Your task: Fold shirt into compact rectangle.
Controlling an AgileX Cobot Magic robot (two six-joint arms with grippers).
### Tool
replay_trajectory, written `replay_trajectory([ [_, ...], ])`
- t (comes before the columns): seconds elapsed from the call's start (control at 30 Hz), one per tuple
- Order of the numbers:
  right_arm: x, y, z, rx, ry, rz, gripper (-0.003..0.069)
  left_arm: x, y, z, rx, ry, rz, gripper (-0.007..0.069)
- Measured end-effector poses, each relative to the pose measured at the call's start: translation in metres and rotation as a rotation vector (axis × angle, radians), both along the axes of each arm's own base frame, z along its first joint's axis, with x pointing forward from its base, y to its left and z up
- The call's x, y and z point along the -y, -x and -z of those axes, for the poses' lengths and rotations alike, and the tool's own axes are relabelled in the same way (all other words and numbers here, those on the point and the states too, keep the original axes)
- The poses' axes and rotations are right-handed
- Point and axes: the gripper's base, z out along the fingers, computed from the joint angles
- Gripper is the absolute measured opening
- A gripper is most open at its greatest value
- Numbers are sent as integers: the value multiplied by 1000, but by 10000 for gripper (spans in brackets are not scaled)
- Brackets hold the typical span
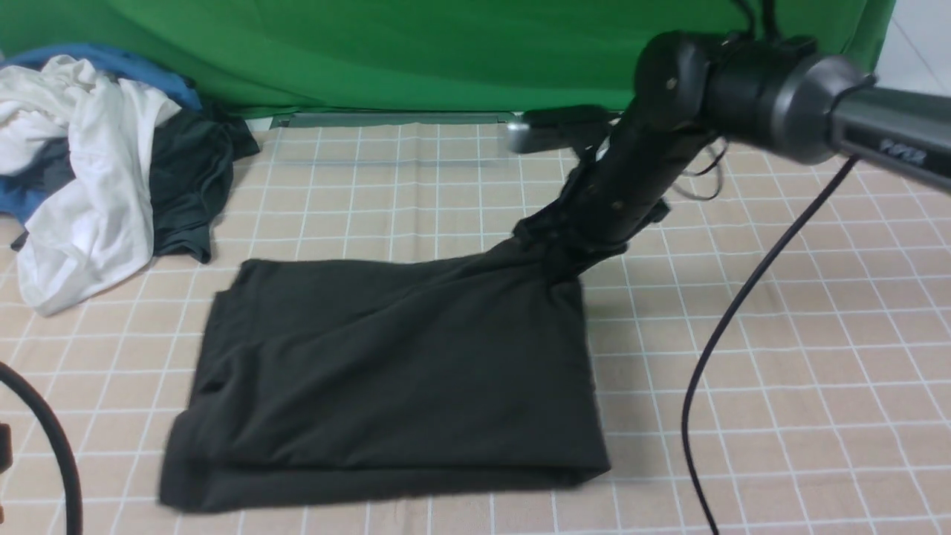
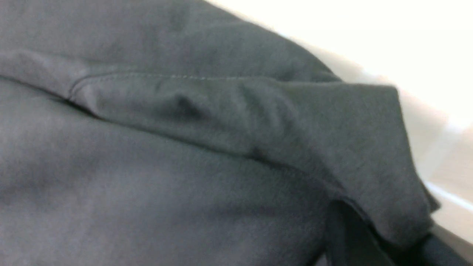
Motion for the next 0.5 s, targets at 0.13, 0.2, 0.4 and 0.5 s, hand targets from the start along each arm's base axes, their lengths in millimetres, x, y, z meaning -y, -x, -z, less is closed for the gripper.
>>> replay_trajectory([
  [0.13,12,-5,-1,10,24,14,144,0,0,0,0,-1,1,18],
  [0.2,12,-5,-1,19,28,13,181,0,0,0,0,-1,1,18],
  [0.4,21,-8,-22,26,171,-53,379,0,0,0,4,-1,1,18],
  [0.5,32,-8,-53,72,278,-63,304,0,-1,-1,15,1,1,18],
])
